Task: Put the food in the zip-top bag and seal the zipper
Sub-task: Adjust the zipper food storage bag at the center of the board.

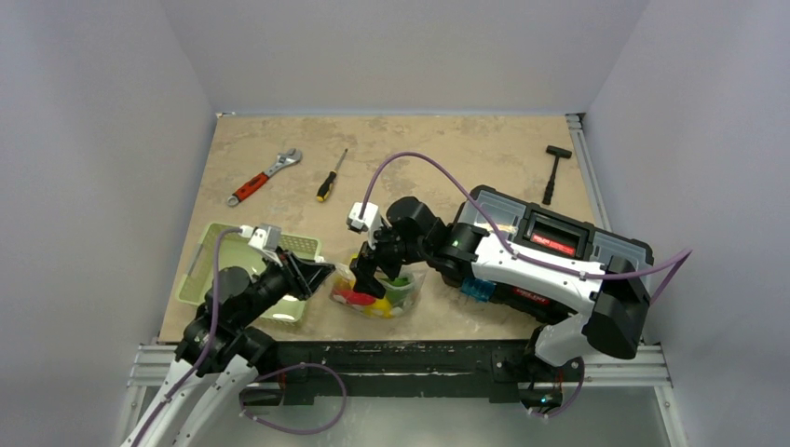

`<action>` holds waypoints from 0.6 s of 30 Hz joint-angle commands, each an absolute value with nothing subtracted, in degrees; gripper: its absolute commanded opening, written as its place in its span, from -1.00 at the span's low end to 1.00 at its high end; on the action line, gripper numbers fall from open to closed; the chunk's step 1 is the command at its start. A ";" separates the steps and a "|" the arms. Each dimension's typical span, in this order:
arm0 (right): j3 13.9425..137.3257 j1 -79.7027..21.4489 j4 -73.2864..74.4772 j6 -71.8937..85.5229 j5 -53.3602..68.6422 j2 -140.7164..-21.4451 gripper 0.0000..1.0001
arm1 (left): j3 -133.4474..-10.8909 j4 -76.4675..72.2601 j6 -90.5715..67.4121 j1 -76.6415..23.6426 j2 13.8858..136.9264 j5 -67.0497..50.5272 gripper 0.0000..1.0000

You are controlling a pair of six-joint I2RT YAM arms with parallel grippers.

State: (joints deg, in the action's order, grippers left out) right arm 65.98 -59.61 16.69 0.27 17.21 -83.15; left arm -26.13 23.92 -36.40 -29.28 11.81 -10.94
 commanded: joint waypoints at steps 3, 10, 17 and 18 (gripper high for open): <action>68.73 -60.32 17.20 -1.62 15.78 -80.31 0.93 | -24.48 16.66 -36.53 -29.00 7.89 -9.81 -0.59; 70.24 -60.29 16.90 -0.36 19.20 -81.10 0.97 | -23.15 14.60 -36.44 -29.02 5.94 -11.73 -0.56; 69.67 -60.29 17.65 -0.41 12.33 -81.82 0.93 | -23.98 20.53 -38.55 -28.95 3.59 -9.60 0.54; 69.17 -60.29 17.27 -0.36 11.64 -81.43 0.92 | -24.45 22.40 -39.07 -29.05 3.40 -9.57 0.58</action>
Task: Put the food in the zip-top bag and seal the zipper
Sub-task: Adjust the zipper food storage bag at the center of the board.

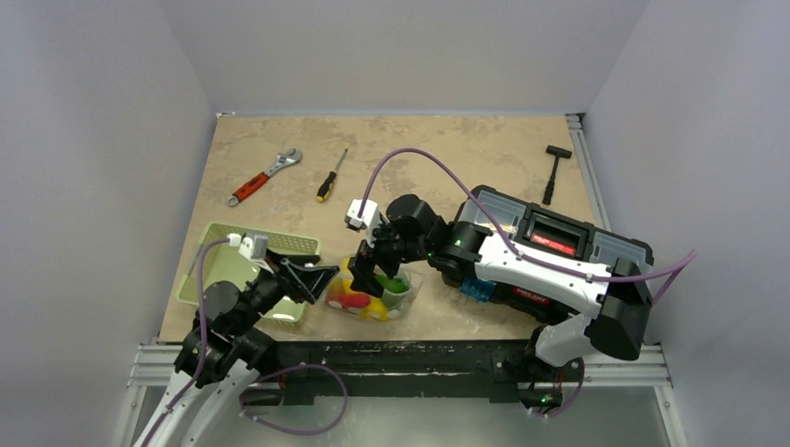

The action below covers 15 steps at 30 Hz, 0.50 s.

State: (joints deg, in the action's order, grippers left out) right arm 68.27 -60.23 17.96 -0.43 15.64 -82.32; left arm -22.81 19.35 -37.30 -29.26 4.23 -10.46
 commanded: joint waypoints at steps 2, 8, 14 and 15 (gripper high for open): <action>68.31 -60.29 16.55 -0.35 10.30 -80.78 0.92 | -25.39 25.35 -39.81 -28.98 3.22 -9.74 0.61; 67.85 -60.29 16.20 1.36 7.96 -80.81 0.85 | -26.88 31.30 -39.86 -29.04 2.93 -9.50 0.63; 67.84 -61.14 17.55 0.44 12.82 -79.83 0.92 | -28.08 30.93 -40.48 -29.08 1.71 -9.56 0.69; 68.08 -61.96 18.30 -1.45 13.94 -79.93 0.94 | -28.45 30.63 -40.33 -29.01 2.04 -9.89 0.72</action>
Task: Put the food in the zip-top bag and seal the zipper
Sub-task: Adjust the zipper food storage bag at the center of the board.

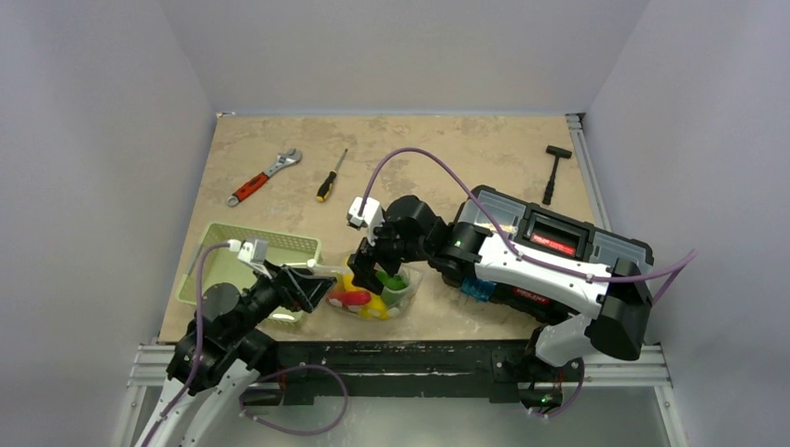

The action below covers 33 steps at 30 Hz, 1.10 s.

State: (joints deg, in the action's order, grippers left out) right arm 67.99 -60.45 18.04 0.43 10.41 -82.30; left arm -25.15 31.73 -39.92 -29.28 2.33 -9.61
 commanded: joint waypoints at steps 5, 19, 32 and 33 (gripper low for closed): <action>68.94 -67.39 21.24 -4.42 7.15 -80.86 0.98 | -29.37 29.58 -39.67 -29.05 5.93 -11.57 0.71; 69.78 -69.36 22.13 -4.74 -7.96 -83.45 0.68 | -36.44 35.22 -36.57 -28.99 5.58 -8.13 0.66; 65.56 -69.35 17.50 -3.40 -0.65 -78.53 0.68 | -53.25 51.25 -18.26 -29.09 21.81 -16.19 0.54; 65.47 -69.38 17.46 -3.37 -0.40 -78.23 0.68 | -53.70 50.19 -16.55 -29.05 22.70 -16.76 0.59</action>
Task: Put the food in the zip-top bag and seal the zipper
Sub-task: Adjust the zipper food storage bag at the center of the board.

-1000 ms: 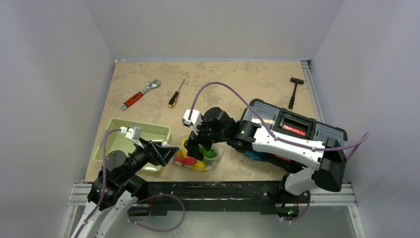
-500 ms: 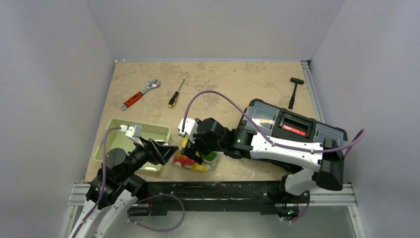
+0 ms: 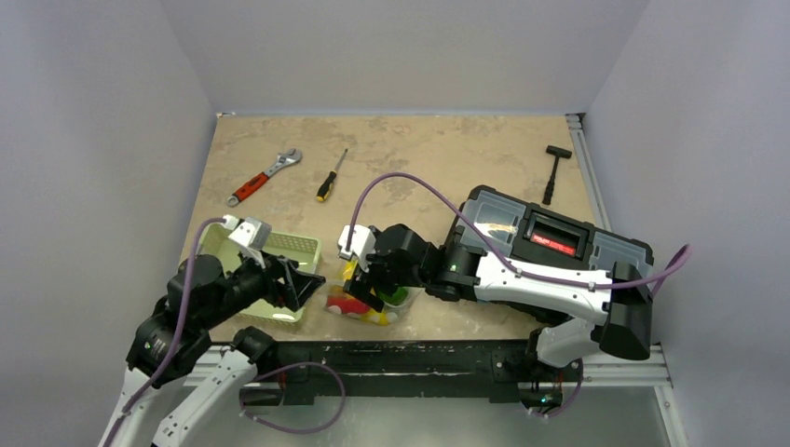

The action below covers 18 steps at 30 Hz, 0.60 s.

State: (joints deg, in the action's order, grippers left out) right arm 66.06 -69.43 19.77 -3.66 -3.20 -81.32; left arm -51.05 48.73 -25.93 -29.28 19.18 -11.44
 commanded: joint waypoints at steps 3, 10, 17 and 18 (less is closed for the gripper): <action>64.86 -69.35 17.10 -3.13 -0.24 -77.34 0.68 | -56.18 49.81 -10.46 -29.05 27.51 -20.00 0.66; 63.82 -69.35 15.66 -2.46 -0.23 -77.08 0.69 | -54.38 54.64 5.33 -29.78 34.15 -27.55 0.59; 63.47 -69.27 15.78 -3.12 -0.25 -76.91 0.70 | -47.96 50.73 9.34 -29.77 28.49 -27.75 0.40; 63.38 -69.26 15.72 -3.18 -0.21 -76.90 0.70 | -48.02 50.50 10.15 -29.73 28.48 -27.64 0.33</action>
